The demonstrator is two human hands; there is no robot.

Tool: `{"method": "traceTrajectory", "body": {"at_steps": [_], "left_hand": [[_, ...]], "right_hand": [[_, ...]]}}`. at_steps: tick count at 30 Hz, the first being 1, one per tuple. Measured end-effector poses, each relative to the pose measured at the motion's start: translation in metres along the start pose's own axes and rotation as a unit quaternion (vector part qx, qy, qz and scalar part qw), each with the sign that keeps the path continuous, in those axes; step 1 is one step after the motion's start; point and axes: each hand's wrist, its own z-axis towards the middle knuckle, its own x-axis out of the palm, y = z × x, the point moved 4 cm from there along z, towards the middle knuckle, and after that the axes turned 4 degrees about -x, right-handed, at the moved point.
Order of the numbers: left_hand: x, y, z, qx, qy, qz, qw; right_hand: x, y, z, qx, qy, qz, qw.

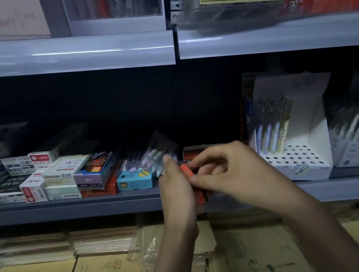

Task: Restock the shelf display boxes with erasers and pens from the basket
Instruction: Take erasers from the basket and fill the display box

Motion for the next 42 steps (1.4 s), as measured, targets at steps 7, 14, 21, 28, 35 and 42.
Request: {"method": "traceTrajectory", "body": {"at_steps": [7, 14, 21, 28, 35, 42], "left_hand": [[0.0, -0.007, -0.007, 0.054, 0.034, 0.062, 0.996], [-0.006, -0.004, 0.002, 0.043, 0.029, 0.058, 0.997], [-0.004, -0.001, 0.003, 0.035, 0.033, 0.063, 0.997], [-0.007, 0.001, 0.008, -0.035, 0.06, 0.012, 0.998], [-0.011, 0.0, 0.01, -0.078, 0.097, -0.062, 0.99], [-0.01, -0.001, 0.008, -0.093, 0.132, -0.128, 0.979]], "right_hand": [[-0.016, -0.01, -0.004, 0.097, -0.038, 0.146, 0.984], [-0.057, -0.036, 0.008, 0.065, -0.261, -0.096, 0.958], [-0.042, -0.057, 0.03, 0.056, -0.207, -0.329, 0.92], [-0.037, -0.062, 0.039, 0.042, -0.163, -0.392, 0.905], [-0.036, -0.065, 0.039, 0.042, -0.116, -0.455, 0.882], [-0.033, -0.06, 0.039, 0.05, -0.118, -0.531, 0.838]]}}
